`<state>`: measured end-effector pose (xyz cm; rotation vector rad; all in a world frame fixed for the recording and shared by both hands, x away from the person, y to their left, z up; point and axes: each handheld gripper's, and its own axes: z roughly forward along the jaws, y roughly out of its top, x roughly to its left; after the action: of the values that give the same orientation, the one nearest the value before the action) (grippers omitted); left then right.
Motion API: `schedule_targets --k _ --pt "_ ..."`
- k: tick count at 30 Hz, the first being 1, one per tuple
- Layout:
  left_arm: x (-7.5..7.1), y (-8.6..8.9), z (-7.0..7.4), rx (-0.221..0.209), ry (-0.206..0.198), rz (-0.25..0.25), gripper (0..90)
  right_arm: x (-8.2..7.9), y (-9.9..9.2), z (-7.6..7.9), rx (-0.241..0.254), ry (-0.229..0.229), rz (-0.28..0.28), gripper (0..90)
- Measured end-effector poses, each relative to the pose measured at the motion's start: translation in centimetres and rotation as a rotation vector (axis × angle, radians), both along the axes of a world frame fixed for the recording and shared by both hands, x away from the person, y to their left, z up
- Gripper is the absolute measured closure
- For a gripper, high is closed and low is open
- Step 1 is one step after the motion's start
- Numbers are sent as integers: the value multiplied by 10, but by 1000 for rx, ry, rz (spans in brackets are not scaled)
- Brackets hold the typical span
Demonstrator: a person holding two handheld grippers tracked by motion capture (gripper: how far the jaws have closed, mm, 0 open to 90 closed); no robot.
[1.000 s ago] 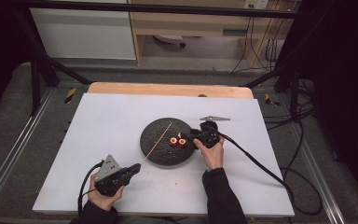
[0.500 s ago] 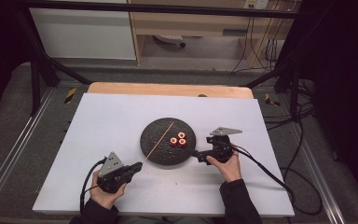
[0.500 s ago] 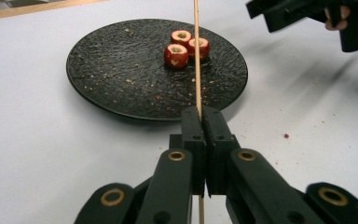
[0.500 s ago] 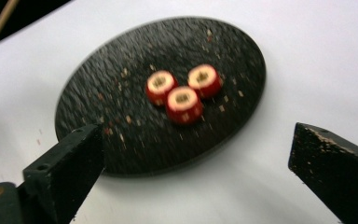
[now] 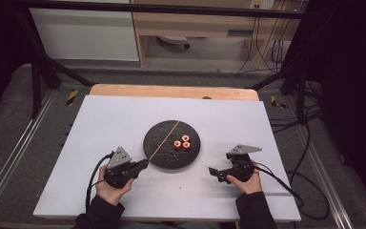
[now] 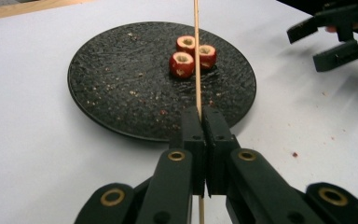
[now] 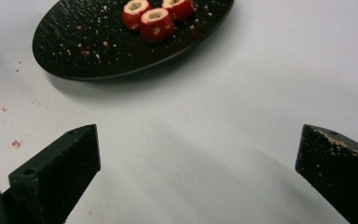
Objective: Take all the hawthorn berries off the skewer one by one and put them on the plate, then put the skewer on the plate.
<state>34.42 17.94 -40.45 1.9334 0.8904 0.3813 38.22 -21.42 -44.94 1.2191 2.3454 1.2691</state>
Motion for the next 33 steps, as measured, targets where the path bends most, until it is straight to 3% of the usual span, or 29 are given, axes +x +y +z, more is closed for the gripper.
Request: schedule_targets --k 7,13,20,33 --pt "14 -7 6 10 16 14 884 -8 -9 -2 -8 -27 11 5" --pt "29 -15 7 27 42 27 884 -13 -14 -3 -4 -23 30 5" --pt "46 -25 1 58 73 51 884 -15 -15 -6 -36 -12 47 7" --pt "75 -50 -16 141 132 103 884 -18 -18 -5 -25 -22 64 9"
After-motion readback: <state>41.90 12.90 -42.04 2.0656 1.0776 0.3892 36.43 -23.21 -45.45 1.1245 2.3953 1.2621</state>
